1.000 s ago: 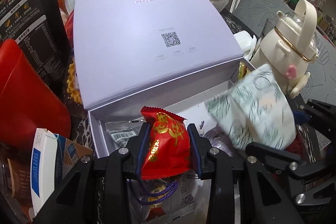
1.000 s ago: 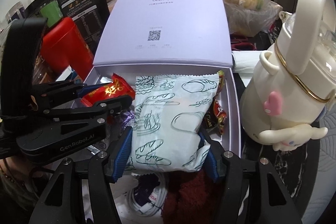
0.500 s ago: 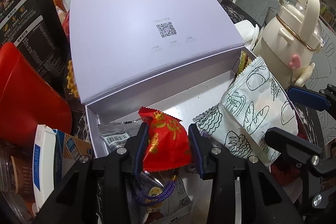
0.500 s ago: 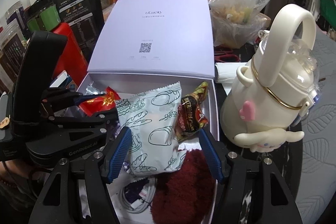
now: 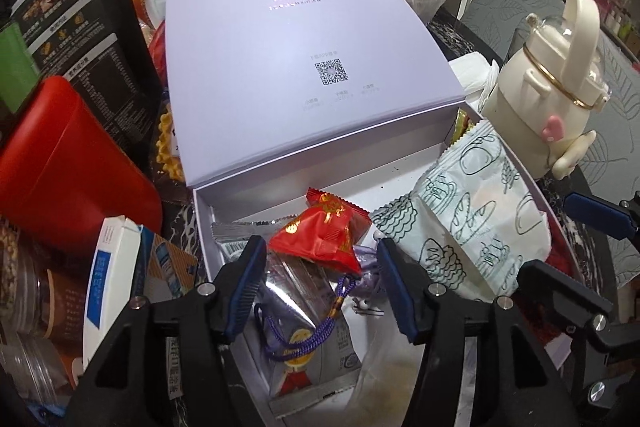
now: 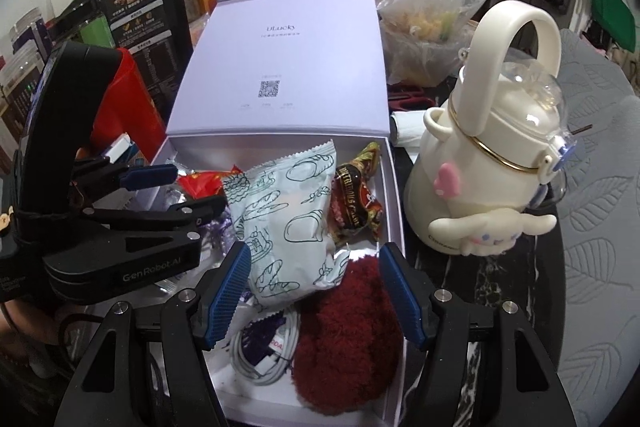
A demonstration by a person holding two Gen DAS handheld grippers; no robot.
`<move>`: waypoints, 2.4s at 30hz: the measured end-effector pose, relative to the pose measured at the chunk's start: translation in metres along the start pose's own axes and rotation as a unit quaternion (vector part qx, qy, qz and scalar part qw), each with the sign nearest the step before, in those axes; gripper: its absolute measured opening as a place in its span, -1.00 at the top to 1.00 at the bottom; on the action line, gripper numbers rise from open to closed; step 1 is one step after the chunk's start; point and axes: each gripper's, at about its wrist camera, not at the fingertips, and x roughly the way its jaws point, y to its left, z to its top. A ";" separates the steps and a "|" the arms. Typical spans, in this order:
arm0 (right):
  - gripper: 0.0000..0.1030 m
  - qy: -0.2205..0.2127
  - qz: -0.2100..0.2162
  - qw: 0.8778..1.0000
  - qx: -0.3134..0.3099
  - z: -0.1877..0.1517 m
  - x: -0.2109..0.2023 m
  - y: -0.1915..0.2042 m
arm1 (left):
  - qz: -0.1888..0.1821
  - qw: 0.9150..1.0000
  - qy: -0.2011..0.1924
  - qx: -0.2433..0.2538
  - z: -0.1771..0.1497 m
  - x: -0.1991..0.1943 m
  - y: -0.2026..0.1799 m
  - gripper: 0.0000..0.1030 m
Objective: Organize soft objects
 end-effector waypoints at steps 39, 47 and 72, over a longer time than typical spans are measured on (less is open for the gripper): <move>-0.57 -0.189 -0.031 0.981 0.022 -0.054 -0.199 0.059 | 0.008 0.979 -0.202 0.034 -0.085 -0.234 0.003 -0.61; -0.92 -0.221 -0.071 0.972 0.025 -0.075 -0.232 0.070 | -0.003 0.975 -0.220 0.039 -0.110 -0.255 0.005 -0.61; -0.96 -0.171 -0.094 0.978 0.080 -0.139 -0.201 0.089 | -0.022 0.982 -0.187 0.024 -0.171 -0.233 0.020 -0.61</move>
